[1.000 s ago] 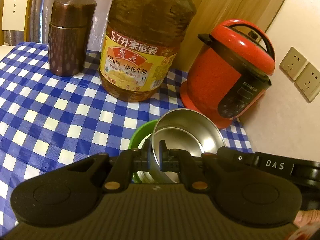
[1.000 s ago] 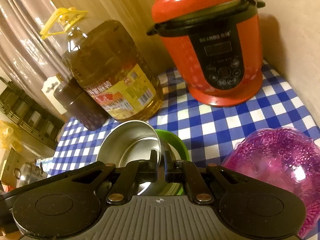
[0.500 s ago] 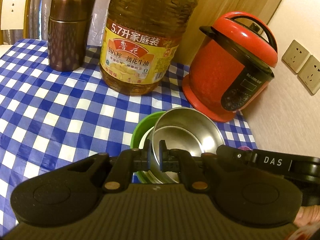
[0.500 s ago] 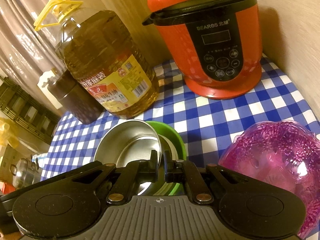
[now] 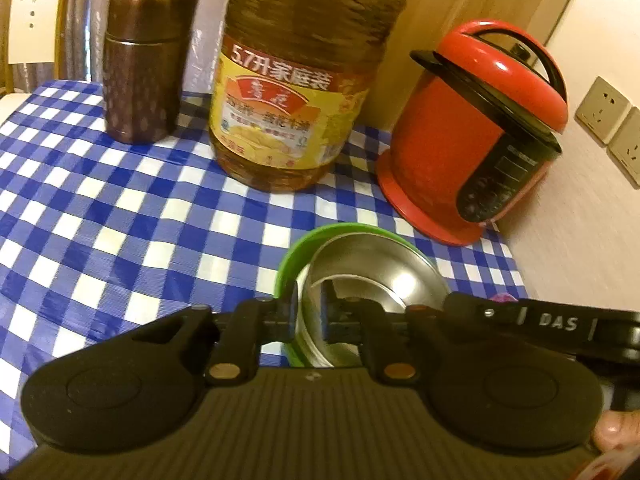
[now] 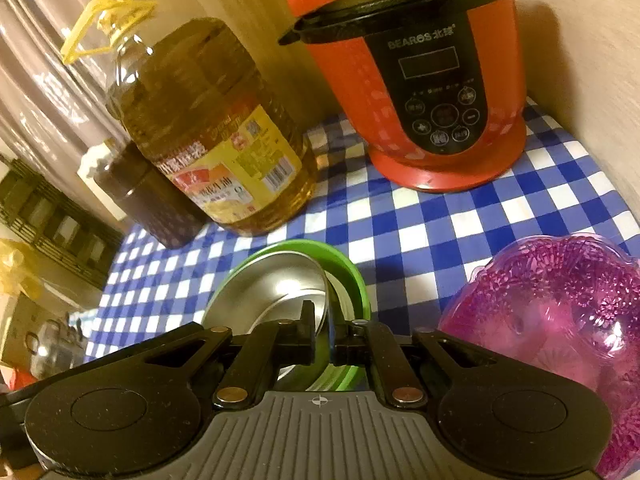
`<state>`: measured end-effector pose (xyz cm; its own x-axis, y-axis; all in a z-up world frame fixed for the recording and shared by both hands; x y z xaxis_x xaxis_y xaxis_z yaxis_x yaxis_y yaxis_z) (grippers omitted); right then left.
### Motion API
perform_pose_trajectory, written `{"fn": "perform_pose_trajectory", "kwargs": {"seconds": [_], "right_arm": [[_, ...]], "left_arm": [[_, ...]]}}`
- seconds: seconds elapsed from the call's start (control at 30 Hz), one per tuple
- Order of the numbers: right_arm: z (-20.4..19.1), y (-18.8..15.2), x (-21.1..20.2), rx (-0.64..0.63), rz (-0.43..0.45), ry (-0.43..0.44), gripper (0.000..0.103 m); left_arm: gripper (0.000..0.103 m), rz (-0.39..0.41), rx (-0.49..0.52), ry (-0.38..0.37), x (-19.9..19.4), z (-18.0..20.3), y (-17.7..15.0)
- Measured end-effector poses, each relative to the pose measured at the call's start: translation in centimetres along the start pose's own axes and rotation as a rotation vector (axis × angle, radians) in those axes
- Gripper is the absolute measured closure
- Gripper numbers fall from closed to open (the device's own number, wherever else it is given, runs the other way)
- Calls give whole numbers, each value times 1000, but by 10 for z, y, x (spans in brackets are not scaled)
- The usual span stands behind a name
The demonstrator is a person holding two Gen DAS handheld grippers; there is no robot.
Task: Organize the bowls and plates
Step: 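Carry the steel bowl with both grippers and lower it into the cream-white bowl, then open both grippers, release the steel bowl and pull back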
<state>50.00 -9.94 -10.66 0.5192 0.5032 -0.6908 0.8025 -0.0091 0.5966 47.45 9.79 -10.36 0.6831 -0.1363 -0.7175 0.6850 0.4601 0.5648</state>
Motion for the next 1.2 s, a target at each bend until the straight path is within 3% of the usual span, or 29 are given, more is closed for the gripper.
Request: {"fn": "perform_pose_trajectory", "kwargs": {"seconds": [0.17, 0.23, 0.3, 0.37, 0.73, 1.2], "right_arm": [[0, 3, -8, -13, 32, -9, 88], [-1, 1, -10, -33, 39, -26, 80], [-2, -3, -9, -54, 32, -42, 64], [-3, -9, -6, -82, 21, -61, 59], [6, -25, 0, -79, -2, -70, 58], [-3, -27, -25, -56, 10, -63, 58]], "left_arm": [[93, 10, -2, 3, -3, -4, 0], [93, 17, 14, 6, -4, -3, -1], [91, 20, 27, 12, -4, -2, -2], [89, 25, 43, 22, -4, -2, -4], [89, 0, 25, 32, 1, -13, -14], [86, 9, 2, 9, -21, -6, -18]]}}
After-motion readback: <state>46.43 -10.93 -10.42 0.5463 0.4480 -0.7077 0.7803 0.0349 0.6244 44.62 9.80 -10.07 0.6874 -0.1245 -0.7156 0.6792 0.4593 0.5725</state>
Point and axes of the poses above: each gripper's, at about its wrist camera, not at the fingertips, and x roughly the way its jaws point, z to its right, y to its top, the point moved 6 cm from there along x, roughly the way its jaws point, and after that the axes turned 10 degrees about -x, right-handed, at the moved point
